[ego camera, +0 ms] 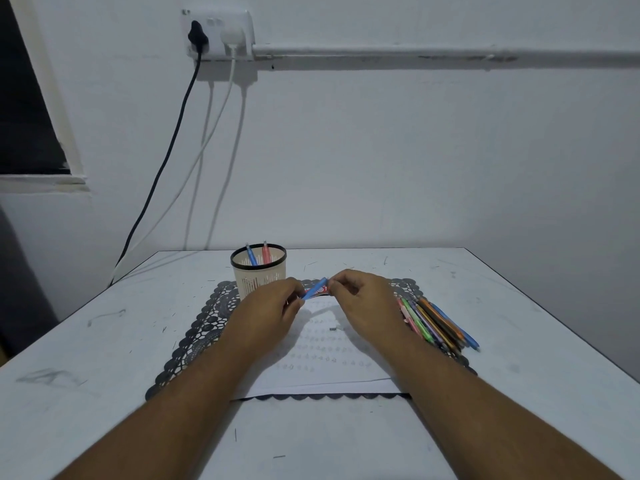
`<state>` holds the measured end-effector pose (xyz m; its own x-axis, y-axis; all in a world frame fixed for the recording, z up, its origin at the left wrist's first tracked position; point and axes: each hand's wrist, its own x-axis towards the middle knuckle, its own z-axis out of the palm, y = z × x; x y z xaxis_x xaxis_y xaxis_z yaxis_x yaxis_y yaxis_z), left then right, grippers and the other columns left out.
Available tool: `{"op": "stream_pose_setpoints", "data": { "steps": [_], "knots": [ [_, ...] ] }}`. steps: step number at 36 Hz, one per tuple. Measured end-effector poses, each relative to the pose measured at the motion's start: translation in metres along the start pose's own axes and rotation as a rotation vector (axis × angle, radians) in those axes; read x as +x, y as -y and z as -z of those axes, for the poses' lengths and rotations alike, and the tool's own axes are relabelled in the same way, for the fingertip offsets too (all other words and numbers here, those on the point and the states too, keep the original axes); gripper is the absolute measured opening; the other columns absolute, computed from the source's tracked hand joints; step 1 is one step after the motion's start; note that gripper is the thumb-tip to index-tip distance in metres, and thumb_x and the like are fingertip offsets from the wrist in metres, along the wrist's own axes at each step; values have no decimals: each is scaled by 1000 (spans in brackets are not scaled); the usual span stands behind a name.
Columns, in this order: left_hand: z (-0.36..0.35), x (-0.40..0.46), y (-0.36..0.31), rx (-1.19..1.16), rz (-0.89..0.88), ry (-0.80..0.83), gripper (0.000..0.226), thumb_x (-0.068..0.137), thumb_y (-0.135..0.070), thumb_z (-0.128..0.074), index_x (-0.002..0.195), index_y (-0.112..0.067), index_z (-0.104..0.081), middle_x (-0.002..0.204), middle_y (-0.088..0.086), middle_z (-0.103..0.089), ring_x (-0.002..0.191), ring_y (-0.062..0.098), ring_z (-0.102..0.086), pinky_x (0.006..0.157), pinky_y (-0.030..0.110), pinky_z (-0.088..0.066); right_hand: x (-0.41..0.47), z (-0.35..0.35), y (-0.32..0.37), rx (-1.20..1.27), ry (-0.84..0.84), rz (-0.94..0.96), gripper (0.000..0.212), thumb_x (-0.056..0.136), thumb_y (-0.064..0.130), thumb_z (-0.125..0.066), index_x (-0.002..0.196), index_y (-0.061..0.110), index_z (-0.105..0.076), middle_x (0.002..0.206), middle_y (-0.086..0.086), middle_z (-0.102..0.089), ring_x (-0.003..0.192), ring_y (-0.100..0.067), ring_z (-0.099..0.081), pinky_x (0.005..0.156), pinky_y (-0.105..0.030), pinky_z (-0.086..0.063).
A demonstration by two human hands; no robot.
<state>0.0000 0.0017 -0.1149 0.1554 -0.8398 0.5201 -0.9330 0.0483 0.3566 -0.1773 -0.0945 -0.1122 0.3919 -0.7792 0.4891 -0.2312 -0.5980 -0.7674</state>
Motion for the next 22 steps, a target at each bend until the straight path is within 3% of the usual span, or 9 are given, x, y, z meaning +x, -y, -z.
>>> {"op": "stream_pose_setpoints", "data": {
  "steps": [2, 10, 12, 16, 19, 22],
  "knots": [
    [1, 0, 0, -1, 2, -4, 15, 101, -26, -58, 114, -26, -66, 100, -10, -70, 89, 9, -61, 76, 32, -51, 1, 3, 0, -23, 26, -5, 18, 99, 28, -66, 86, 24, -78, 66, 12, -68, 53, -1, -53, 51, -19, -37],
    [-1, -2, -1, -11, 17, -8, 14, 102, -28, -58, 113, -29, -66, 99, -12, -69, 89, 7, -60, 70, 23, -45, -1, 13, -8, -231, 297, -146, 11, 88, 27, -73, 79, 34, -75, 81, 13, -72, 78, -7, -68, 69, -33, -57],
    [-1, -1, 0, 1, 11, -3, 13, 102, -28, -58, 112, -30, -66, 97, -13, -69, 87, 6, -59, 68, 22, -43, -3, 14, -9, -231, 379, -187, 4, 85, 30, -77, 83, 32, -75, 83, 11, -72, 75, -8, -67, 66, -30, -55],
    [-1, -1, 0, 9, 10, -10, 11, 101, -29, -57, 108, -31, -65, 91, -15, -66, 83, 4, -58, 68, 27, -46, -1, 13, -9, -292, 463, -144, 5, 86, 26, -79, 83, 28, -76, 81, 9, -72, 70, -7, -64, 63, -27, -53],
    [-2, -2, 2, 11, 6, 0, 10, 101, -30, -55, 107, -31, -64, 91, -14, -66, 85, 7, -58, 73, 36, -51, 1, 10, -9, -333, 469, -127, 10, 89, 19, -72, 81, 25, -76, 80, 10, -73, 76, -10, -68, 72, -34, -58],
    [-3, -2, 4, 31, 1, 10, 8, 100, -30, -55, 103, -34, -61, 89, -15, -64, 83, 6, -57, 72, 36, -51, 1, 9, -9, -358, 477, -111, 11, 92, 20, -70, 83, 24, -75, 84, 10, -74, 82, -12, -69, 76, -36, -57]
  ]
}}
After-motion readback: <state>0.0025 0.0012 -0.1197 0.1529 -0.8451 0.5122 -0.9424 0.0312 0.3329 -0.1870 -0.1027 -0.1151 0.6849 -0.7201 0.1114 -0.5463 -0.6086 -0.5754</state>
